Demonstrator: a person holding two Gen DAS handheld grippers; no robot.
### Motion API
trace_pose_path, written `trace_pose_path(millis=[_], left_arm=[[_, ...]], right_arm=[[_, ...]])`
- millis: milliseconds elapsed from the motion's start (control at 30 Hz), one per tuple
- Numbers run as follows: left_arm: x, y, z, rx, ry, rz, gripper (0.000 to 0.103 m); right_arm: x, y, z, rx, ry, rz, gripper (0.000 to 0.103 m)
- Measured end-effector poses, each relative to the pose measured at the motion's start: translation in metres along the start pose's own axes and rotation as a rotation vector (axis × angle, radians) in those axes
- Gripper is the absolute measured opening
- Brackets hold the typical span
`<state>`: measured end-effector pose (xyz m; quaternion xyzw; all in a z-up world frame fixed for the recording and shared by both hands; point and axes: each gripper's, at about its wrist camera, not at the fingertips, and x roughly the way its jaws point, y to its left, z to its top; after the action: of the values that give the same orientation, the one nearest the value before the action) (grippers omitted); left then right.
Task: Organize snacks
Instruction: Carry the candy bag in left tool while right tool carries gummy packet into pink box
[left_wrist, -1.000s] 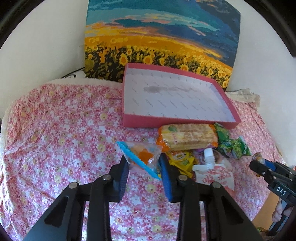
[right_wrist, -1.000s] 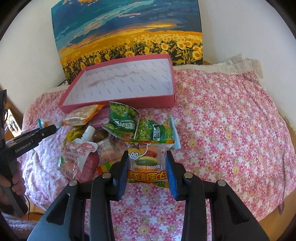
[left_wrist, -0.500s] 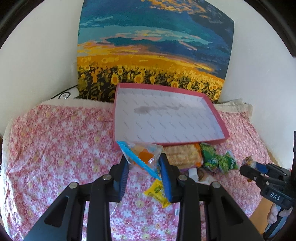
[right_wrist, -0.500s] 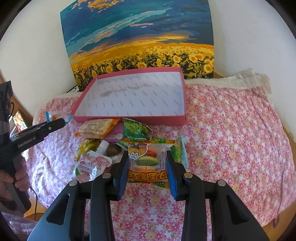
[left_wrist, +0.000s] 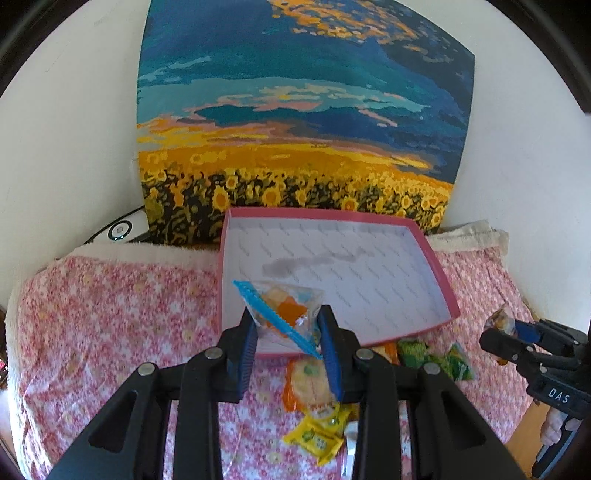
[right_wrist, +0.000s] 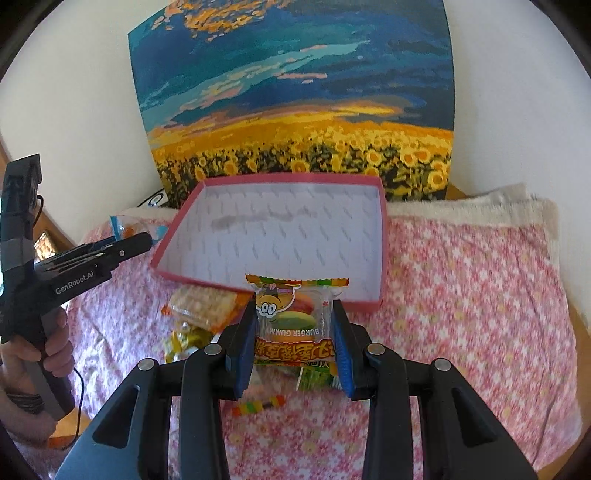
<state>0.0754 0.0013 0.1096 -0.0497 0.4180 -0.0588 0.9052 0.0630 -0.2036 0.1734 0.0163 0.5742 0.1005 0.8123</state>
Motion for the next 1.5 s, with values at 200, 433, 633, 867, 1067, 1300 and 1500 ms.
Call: trace_pose_path(millis=[200,433,633,867,1067,1300,1500], left_arm=[[0.011,0.0,0.017,-0.012,-0.007,0.004,0.033],[0.028,-0.001,0.038,-0.014,-0.004,0.013,0.033],[0.049,-0.003,0.045,-0.016,0.018,0.009,0.033],[0.078,-0.002,0.053,-0.014,0.045,0.01,0.033],[0.103,0.003,0.059,-0.022,0.074,0.012,0.033],[0.123,0.01,0.06,-0.035,0.092,0.011,0.033],[0.134,0.013,0.06,-0.029,0.098,0.015,0.034]], right_arm=[[0.011,-0.004,0.022,-0.007,0.003,0.001,0.037],[0.031,-0.011,0.045,-0.01,0.013,-0.006,0.038],[0.05,-0.018,0.061,0.006,0.01,-0.005,0.037],[0.076,-0.021,0.077,-0.005,0.017,-0.009,0.037],[0.1,-0.029,0.088,0.009,0.037,-0.008,0.037],[0.125,-0.036,0.094,0.018,0.067,-0.003,0.037],[0.138,-0.041,0.095,0.023,0.083,-0.003,0.037]])
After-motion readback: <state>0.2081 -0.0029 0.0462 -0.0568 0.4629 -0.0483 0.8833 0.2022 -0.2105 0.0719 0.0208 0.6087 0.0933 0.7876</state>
